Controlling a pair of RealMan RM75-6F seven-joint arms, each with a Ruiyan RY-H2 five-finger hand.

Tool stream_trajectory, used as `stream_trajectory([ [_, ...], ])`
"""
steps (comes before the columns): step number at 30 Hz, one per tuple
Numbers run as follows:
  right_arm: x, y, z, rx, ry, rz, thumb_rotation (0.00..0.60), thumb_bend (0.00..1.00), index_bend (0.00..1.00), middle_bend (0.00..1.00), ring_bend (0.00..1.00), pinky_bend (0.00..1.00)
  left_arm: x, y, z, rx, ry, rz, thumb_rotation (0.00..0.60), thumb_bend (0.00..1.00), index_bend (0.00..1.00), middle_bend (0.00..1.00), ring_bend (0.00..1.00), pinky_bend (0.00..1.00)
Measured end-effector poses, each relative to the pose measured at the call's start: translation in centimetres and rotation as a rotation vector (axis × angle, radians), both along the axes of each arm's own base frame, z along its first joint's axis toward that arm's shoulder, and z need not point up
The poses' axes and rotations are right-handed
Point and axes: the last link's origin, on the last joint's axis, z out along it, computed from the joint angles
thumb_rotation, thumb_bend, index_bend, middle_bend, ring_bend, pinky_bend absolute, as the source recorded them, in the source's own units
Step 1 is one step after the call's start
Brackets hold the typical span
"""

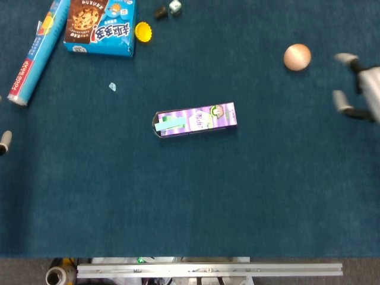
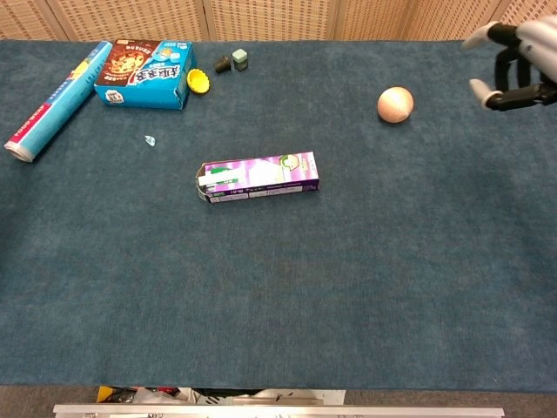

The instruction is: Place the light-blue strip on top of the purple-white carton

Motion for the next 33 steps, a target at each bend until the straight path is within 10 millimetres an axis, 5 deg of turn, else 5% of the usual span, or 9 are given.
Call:
stream_trajectory([
  [5,-3.6,2.3,2.3,-0.112,-0.003,-0.04,0.355,0.42,0.17,0.46,0.4,0.62,-0.3,0.0,-0.4,0.009,0.011,-0.006,0.6,0.25,0.29,0.55,0.61,0.79],
  [9,-6.6,4.4,3.4,-0.188,-0.02,-0.075,0.351,0.26,0.16,0.4,0.32,0.49,-0.3,-0.3,-0.3,0.024,0.022,-0.009,0.6,0.25,0.29,0.55,0.61,0.78],
  [15,-9.7,7.1,3.8,-0.266,-0.043,-0.105,0.35,0.21,0.15,0.39,0.31,0.46,-0.3,-1.0,-0.5,0.032,0.028,-0.016,0.6,0.25,0.29,0.55,0.61,0.76],
  [33,-9.4,8.3,2.9,-0.229,-0.044,-0.065,0.35,0.13,0.15,0.39,0.31,0.46,0.3,-1.6,-0.8,-0.009,0.018,-0.036,0.6,0.25,0.29,0.54,0.6,0.74],
])
